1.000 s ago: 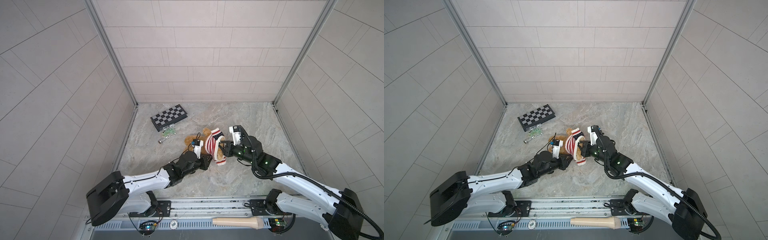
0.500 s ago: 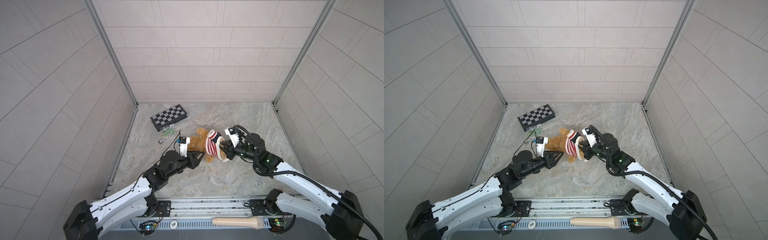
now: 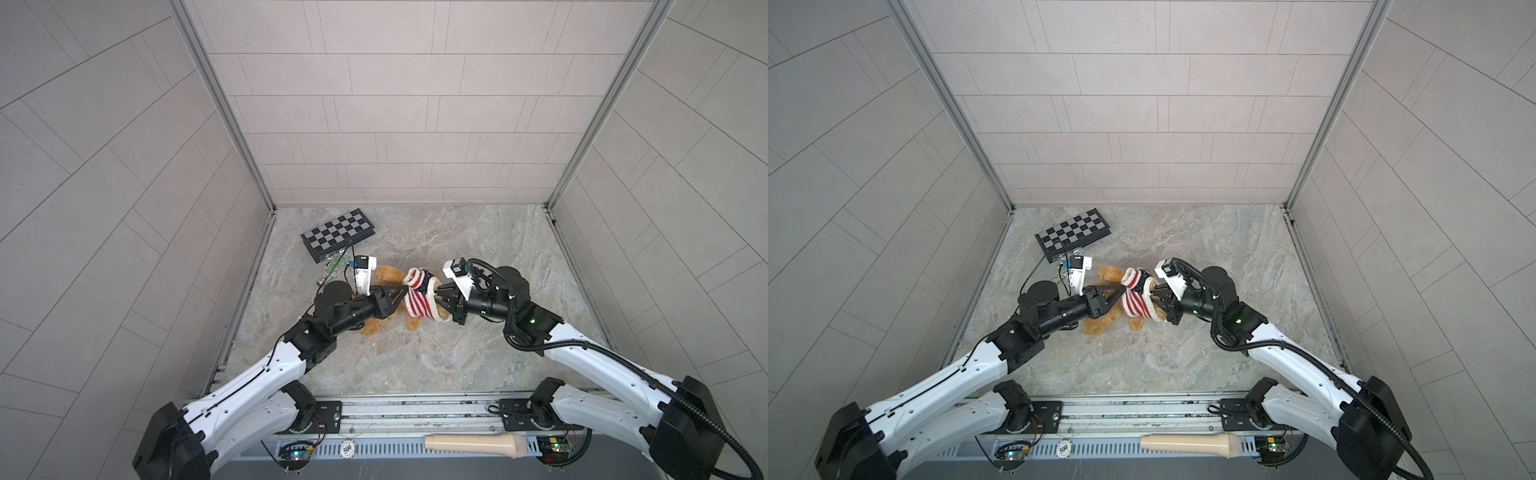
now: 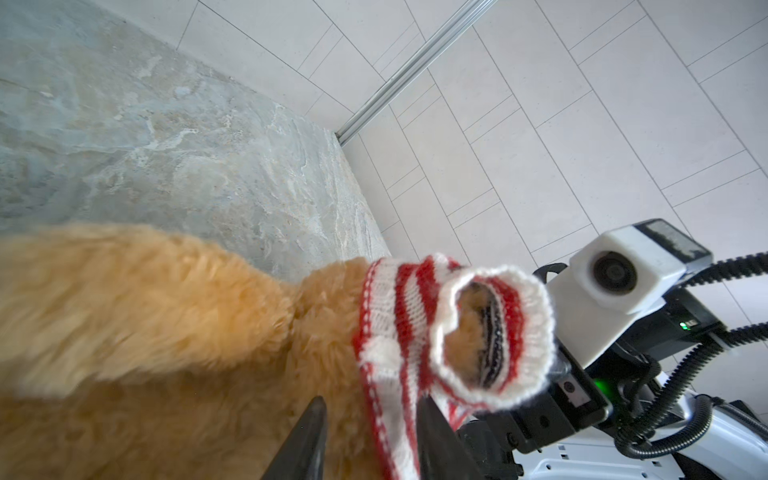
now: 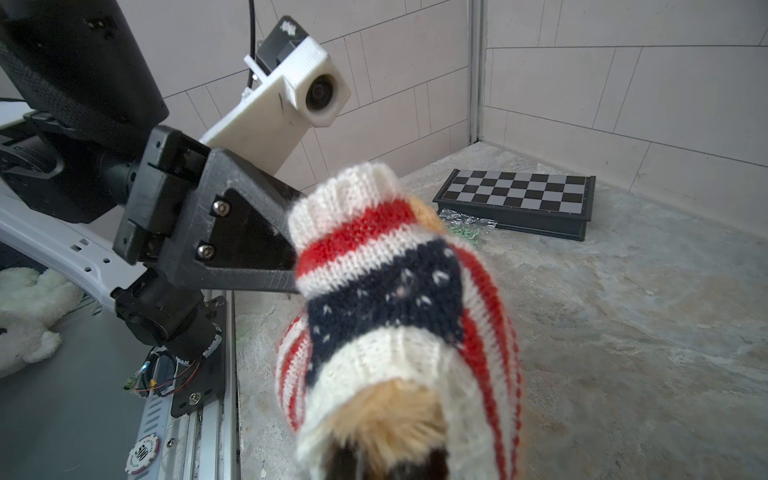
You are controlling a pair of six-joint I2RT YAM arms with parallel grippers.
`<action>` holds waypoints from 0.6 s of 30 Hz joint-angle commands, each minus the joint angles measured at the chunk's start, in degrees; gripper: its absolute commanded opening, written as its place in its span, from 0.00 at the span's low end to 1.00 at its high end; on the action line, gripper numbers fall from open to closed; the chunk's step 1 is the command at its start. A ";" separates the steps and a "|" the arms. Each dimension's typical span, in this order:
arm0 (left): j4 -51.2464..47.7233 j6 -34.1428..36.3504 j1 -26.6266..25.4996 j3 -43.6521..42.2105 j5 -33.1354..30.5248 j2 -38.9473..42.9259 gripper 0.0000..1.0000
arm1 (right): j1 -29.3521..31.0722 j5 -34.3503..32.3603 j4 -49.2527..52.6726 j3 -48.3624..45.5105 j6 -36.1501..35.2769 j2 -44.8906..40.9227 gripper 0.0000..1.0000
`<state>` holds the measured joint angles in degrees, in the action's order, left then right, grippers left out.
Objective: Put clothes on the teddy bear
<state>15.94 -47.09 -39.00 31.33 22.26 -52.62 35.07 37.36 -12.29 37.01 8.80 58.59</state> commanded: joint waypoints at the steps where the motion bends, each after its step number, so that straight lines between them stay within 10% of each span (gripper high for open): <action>1: 3.92 -1.00 0.16 1.80 2.14 -1.29 0.39 | -0.18 2.87 -4.30 -0.23 -2.81 -1.06 0.00; 18: 2.82 -0.11 0.38 3.88 1.21 -1.79 0.23 | -0.09 5.98 1.80 0.34 -8.75 -3.50 0.00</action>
<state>18.15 -48.05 -38.98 32.84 23.77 -55.44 34.85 40.18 -9.58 37.01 3.60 57.23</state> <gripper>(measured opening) 0.246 0.094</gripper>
